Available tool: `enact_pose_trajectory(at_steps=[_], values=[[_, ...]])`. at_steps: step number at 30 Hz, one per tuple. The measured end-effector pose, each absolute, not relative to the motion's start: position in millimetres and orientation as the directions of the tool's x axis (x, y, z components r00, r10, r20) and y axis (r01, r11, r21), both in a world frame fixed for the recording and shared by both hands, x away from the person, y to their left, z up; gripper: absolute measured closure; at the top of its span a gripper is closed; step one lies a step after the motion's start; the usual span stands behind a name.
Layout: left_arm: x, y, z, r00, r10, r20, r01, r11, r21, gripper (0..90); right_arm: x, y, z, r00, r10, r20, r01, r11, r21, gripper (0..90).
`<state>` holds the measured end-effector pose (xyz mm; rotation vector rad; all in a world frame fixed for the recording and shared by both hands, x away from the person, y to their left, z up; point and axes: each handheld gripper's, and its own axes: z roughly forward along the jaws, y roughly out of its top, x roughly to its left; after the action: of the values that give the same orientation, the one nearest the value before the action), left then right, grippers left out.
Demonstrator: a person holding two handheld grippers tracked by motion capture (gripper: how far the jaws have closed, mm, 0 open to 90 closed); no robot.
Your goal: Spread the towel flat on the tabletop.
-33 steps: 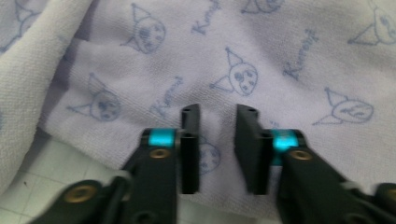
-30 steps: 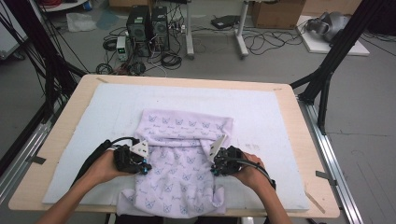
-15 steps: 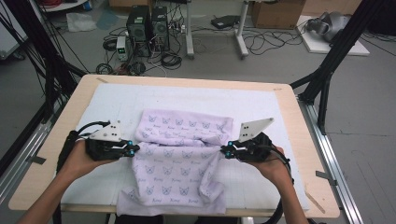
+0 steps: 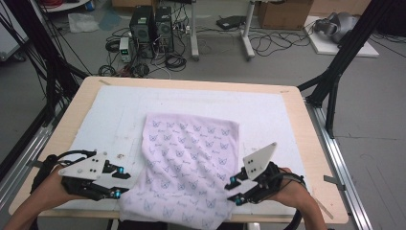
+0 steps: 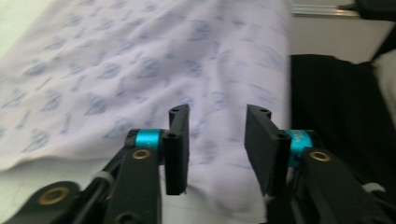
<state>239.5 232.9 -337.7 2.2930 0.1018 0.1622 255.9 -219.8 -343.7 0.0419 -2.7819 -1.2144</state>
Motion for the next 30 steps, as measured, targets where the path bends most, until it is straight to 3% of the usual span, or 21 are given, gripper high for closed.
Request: enact_pose_trajectory(at_steps=[1,5,9,13,21,23,24,25,27,29,30], values=[[244.4,231.2,-340.3,0.985,0.141,0.099,0.022,-0.674,0.738,52.3,265.6,-220.8,-344.8,-0.998,0.043,0.046,0.063,0.692,0.719,56.8],[265.9,216.8,-358.6,0.979,0.168,0.114,0.048,-0.737,0.674,51.8,276.5,-214.9,-352.5,-0.993,0.113,0.028,0.102,0.729,0.677,56.3],[283.6,197.5,-382.9,0.981,0.154,0.12,0.055,-0.809,0.585,53.4,288.4,-201.3,-372.7,-0.985,0.17,-0.03,0.127,0.834,0.537,56.5],[297.6,183.7,-398.8,0.987,0.137,0.085,0.072,-0.844,0.532,55.3,297.5,-193.5,-388.5,-0.982,0.187,-0.028,0.155,0.881,0.446,58.3],[318.2,173.1,-415.7,0.976,0.214,0.026,0.176,-0.862,0.474,60.3,307.9,-183.7,-409.2,-0.983,0.18,-0.032,0.163,0.942,0.292,61.8],[321.9,172.2,-417.0,0.973,0.231,-0.003,0.205,-0.855,0.476,61.4,311.2,-183.9,-410.2,-0.982,0.188,-0.007,0.177,0.939,0.295,64.9],[323.3,172.2,-417.0,0.969,0.245,-0.014,0.222,-0.852,0.474,65.7,314.1,-184.5,-410.3,-0.982,0.187,0.018,0.184,0.937,0.297,75.5],[324.9,172.4,-417.0,0.966,0.256,-0.026,0.237,-0.848,0.474,65.7,314.1,-184.5,-410.3,-0.982,0.187,0.018,0.184,0.937,0.297,75.5],[328.4,172.8,-416.6,0.961,0.275,-0.022,0.253,-0.845,0.471,75.1,317.7,-184.8,-410.1,-0.98,0.197,0.038,0.199,0.936,0.29,86.4],[330.4,172.4,-416.7,0.962,0.271,-0.037,0.256,-0.845,0.469,86.6,321.1,-184.2,-410.1,-0.977,0.208,0.054,0.215,0.935,0.283,87.8],[330.1,172.0,-416.0,0.963,0.267,-0.03,0.25,-0.85,0.463,87.3,321.1,-183.7,-409.9,-0.977,0.208,0.052,0.214,0.935,0.282,88.2]])
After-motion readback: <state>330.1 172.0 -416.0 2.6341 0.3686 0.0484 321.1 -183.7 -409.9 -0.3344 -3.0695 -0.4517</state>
